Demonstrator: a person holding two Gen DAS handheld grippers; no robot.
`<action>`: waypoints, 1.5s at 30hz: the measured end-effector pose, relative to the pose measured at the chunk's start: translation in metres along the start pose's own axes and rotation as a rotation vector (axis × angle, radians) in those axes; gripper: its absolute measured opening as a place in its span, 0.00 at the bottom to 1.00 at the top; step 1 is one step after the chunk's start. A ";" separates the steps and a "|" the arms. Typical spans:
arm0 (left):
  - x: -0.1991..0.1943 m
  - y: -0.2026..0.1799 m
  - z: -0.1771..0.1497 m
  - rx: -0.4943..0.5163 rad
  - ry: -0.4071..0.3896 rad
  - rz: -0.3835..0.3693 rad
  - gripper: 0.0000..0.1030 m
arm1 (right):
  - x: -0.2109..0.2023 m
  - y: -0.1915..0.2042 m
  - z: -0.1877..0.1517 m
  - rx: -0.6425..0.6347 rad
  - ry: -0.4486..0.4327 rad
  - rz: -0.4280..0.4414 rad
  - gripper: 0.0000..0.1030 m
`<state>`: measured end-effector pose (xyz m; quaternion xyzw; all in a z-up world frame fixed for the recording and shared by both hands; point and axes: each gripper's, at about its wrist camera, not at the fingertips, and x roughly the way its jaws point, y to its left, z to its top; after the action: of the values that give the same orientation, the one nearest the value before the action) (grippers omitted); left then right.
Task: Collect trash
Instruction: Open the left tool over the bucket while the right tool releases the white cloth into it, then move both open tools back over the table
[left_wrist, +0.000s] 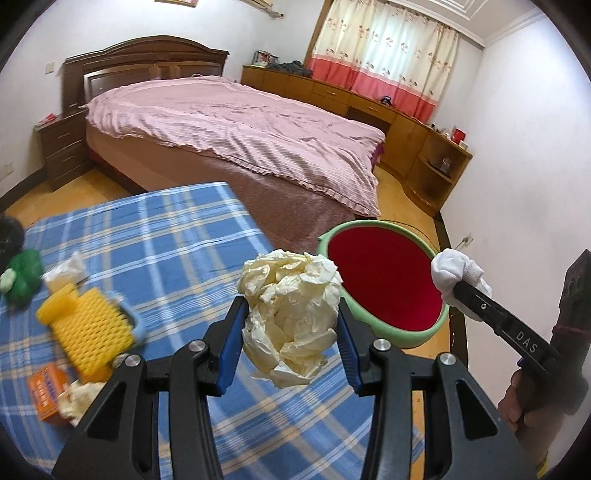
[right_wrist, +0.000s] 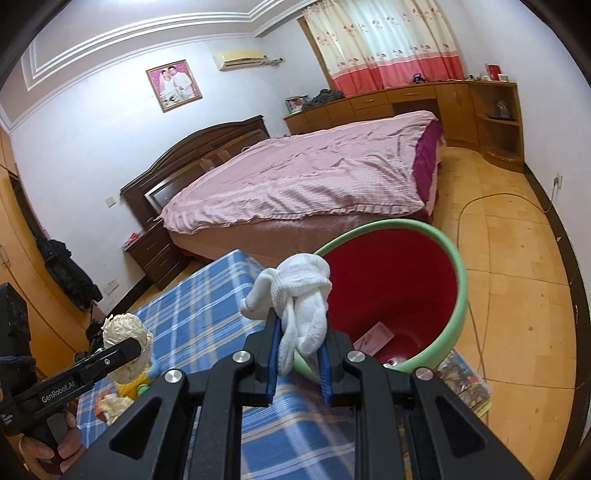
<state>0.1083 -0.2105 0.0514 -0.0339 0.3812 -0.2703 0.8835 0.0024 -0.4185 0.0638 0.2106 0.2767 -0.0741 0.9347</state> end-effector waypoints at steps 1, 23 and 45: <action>0.005 -0.005 0.002 0.008 0.004 -0.007 0.45 | 0.002 -0.004 0.002 0.003 -0.001 -0.010 0.19; 0.122 -0.080 0.015 0.172 0.110 -0.095 0.46 | 0.067 -0.095 0.016 0.107 0.086 -0.102 0.21; 0.096 -0.063 0.007 0.114 0.080 -0.071 0.63 | 0.056 -0.091 0.006 0.145 0.068 -0.098 0.53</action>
<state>0.1386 -0.3139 0.0099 0.0138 0.3986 -0.3241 0.8579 0.0291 -0.5044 0.0053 0.2664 0.3121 -0.1325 0.9023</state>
